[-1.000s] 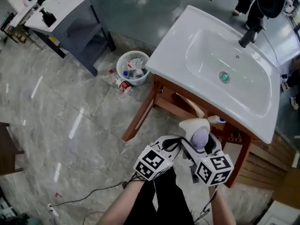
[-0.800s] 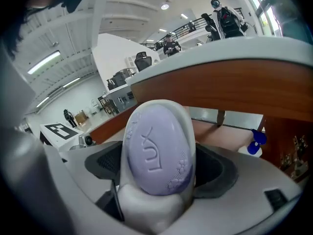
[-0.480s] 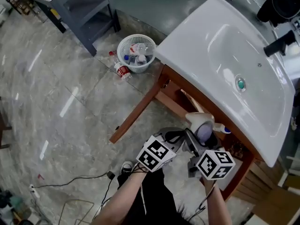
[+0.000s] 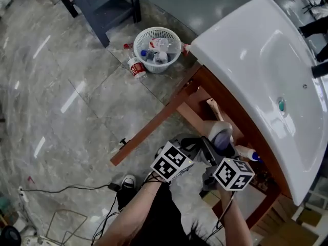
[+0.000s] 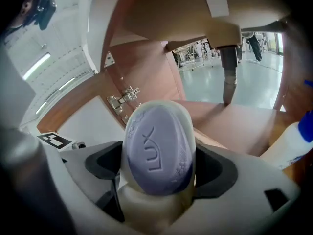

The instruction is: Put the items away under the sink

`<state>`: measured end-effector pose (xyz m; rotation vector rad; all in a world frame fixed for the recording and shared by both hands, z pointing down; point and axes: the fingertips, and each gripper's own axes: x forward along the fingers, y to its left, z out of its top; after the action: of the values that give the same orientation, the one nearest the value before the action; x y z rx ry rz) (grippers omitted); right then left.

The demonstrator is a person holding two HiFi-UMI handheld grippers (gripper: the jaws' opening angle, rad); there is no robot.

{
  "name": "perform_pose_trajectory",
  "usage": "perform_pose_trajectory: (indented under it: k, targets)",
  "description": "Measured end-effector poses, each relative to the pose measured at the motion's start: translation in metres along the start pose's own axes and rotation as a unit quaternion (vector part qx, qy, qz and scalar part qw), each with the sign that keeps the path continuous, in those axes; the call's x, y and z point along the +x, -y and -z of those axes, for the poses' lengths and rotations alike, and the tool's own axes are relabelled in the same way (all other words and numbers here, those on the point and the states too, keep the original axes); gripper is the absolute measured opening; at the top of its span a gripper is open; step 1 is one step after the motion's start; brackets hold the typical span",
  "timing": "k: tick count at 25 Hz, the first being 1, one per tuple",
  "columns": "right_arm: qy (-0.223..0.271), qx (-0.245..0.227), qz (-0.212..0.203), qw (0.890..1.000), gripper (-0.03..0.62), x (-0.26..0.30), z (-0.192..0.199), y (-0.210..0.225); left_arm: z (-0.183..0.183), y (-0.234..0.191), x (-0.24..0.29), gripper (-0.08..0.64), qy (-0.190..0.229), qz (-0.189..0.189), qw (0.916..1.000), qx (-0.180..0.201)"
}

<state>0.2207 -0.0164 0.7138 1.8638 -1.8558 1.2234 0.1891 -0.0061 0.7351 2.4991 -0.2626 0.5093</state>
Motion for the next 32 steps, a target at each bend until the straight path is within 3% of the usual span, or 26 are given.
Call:
perform_pose_trajectory:
  k: [8, 14, 17, 23, 32]
  targets:
    - [-0.038, -0.006, 0.014, 0.999, 0.439, 0.037, 0.013, 0.034, 0.017, -0.018, 0.027, 0.015, -0.007, 0.008, 0.9999, 0.007]
    - [-0.046, -0.013, 0.060, 0.997, 0.439, 0.057, 0.009, 0.066, 0.019, -0.015, 0.030, 0.016, -0.006, 0.018, 0.9998, -0.008]
    - [-0.046, -0.047, 0.083, 0.994, 0.439, 0.065, -0.002, 0.077, 0.023, -0.015, 0.023, 0.017, -0.006, 0.017, 0.9998, -0.010]
    - [-0.048, -0.165, 0.112, 0.979, 0.439, 0.084, -0.024, 0.090, 0.051, -0.021, 0.008, 0.017, -0.022, 0.004, 0.9993, -0.030]
    - [0.014, -0.246, 0.169, 0.954, 0.439, 0.095, -0.062, 0.099, 0.069, -0.006, -0.010, 0.017, -0.025, 0.004, 0.9986, -0.047]
